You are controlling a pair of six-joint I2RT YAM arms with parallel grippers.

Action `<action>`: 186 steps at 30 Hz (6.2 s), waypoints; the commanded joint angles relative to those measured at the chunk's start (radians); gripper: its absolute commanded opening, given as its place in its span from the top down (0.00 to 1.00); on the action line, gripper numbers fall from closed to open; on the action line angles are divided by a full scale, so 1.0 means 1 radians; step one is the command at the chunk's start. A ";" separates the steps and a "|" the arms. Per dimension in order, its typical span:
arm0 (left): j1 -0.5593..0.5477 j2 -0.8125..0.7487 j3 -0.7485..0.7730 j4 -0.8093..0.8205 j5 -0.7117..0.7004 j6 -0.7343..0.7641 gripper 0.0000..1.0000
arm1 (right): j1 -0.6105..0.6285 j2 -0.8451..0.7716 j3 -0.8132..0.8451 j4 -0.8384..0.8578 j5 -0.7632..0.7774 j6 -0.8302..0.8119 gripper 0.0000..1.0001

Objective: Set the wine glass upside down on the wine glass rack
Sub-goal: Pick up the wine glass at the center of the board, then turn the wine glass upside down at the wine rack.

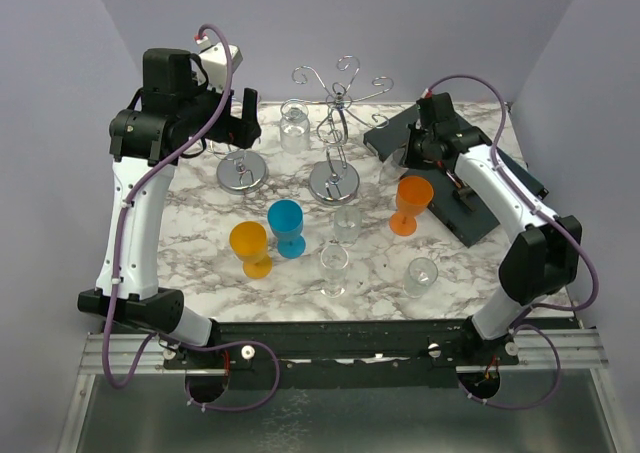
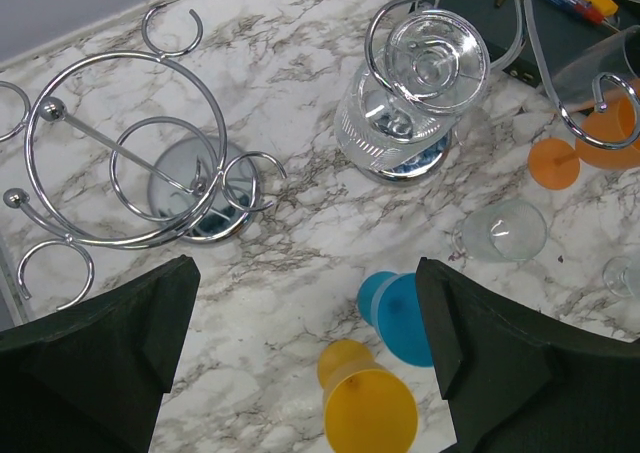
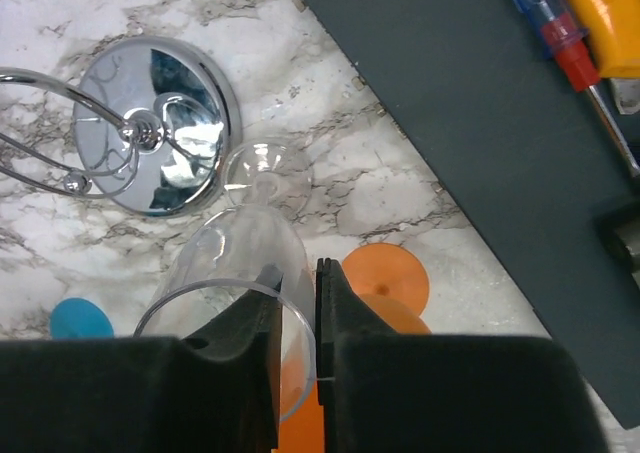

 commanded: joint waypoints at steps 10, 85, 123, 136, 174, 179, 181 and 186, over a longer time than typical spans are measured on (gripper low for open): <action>0.000 -0.049 -0.034 0.072 0.213 -0.061 0.01 | -0.001 -0.227 0.100 -0.144 0.097 -0.015 1.00; -0.488 -0.103 -0.142 0.427 -0.032 0.597 1.00 | -0.001 -0.704 -0.013 -0.108 -0.650 -0.216 0.00; -0.632 -0.264 -0.417 0.656 -0.095 1.155 1.00 | 0.281 -0.622 -0.457 0.522 -0.543 -0.177 0.54; -0.650 -0.285 -0.465 0.667 -0.151 1.031 0.07 | 0.283 -0.585 -0.613 0.836 -0.354 -0.105 0.88; -0.651 -0.159 -0.122 0.215 -0.423 0.294 0.03 | 0.350 -0.148 -0.613 1.278 -0.206 -0.069 0.95; -0.651 -0.144 -0.113 0.215 -0.451 0.297 0.03 | 0.371 -0.123 -0.611 1.308 -0.194 -0.084 0.95; -0.651 -0.135 -0.102 0.215 -0.468 0.293 0.03 | 0.379 -0.113 -0.609 1.316 -0.188 -0.096 0.95; -0.651 -0.111 -0.064 0.215 -0.492 0.269 0.03 | 0.397 -0.115 -0.631 1.350 -0.175 -0.129 0.96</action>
